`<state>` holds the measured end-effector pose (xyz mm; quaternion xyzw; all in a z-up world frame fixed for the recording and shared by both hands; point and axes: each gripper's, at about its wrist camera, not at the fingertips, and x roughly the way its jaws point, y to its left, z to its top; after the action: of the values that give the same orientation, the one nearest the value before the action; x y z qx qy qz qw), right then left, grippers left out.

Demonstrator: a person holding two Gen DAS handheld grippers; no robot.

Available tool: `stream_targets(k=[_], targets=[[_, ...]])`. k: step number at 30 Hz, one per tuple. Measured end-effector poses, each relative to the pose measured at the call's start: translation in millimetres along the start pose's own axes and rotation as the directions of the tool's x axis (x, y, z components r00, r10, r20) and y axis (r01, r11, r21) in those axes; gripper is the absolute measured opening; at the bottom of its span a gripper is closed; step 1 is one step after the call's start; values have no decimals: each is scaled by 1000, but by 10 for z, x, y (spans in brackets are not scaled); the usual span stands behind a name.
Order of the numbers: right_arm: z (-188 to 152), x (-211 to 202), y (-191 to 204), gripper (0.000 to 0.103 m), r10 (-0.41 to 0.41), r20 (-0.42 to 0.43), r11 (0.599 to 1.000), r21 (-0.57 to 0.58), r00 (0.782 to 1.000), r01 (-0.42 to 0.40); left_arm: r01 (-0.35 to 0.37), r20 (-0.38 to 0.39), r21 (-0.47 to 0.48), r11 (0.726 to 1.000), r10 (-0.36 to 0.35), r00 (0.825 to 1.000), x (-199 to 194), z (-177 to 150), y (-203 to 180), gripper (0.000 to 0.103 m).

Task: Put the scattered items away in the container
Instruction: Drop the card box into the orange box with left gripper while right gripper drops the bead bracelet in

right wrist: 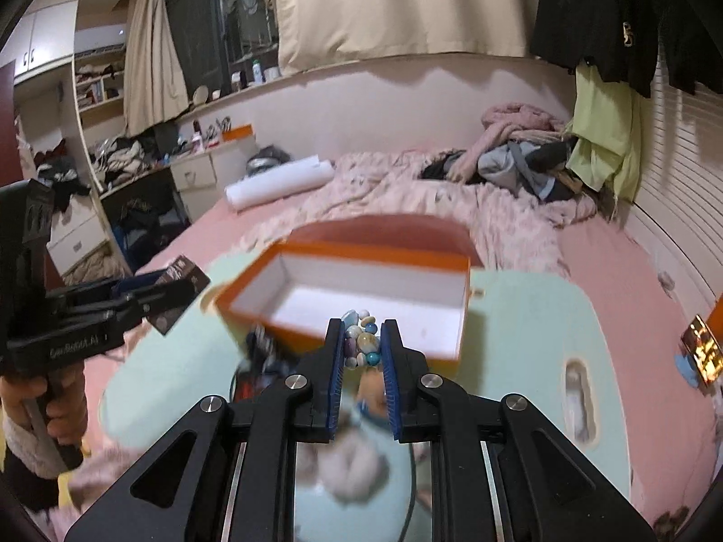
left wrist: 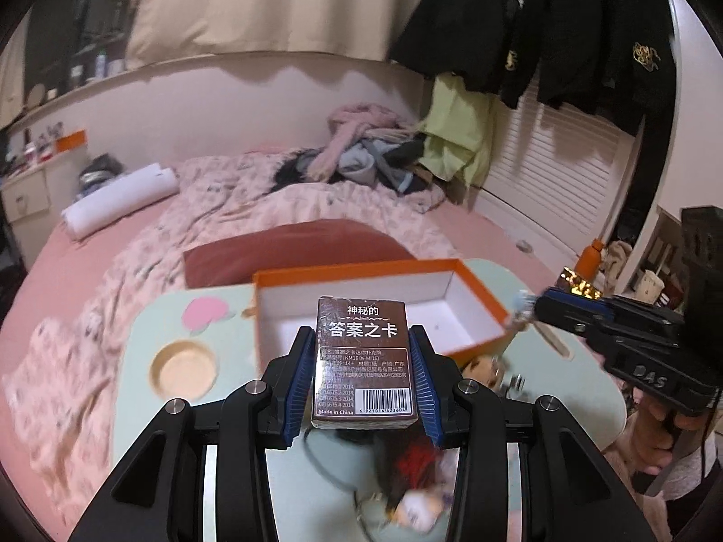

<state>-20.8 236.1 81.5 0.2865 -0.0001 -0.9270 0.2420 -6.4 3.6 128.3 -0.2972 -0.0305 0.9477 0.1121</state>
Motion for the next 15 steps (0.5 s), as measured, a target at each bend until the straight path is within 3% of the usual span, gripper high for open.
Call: stream_targets(k=[10, 13, 15], targets=[[264, 764, -252, 17, 14, -108, 988, 153, 994, 3, -33, -153, -28, 999, 28, 988, 924, 294, 92, 41], [324, 911, -326, 26, 20, -131, 979, 202, 991, 7, -62, -178, -58, 996, 50, 983, 1010, 267, 147, 43], [357, 901, -356, 32, 12, -125, 975, 223, 992, 17, -34, -154, -75, 997, 22, 988, 906, 221, 154, 51]])
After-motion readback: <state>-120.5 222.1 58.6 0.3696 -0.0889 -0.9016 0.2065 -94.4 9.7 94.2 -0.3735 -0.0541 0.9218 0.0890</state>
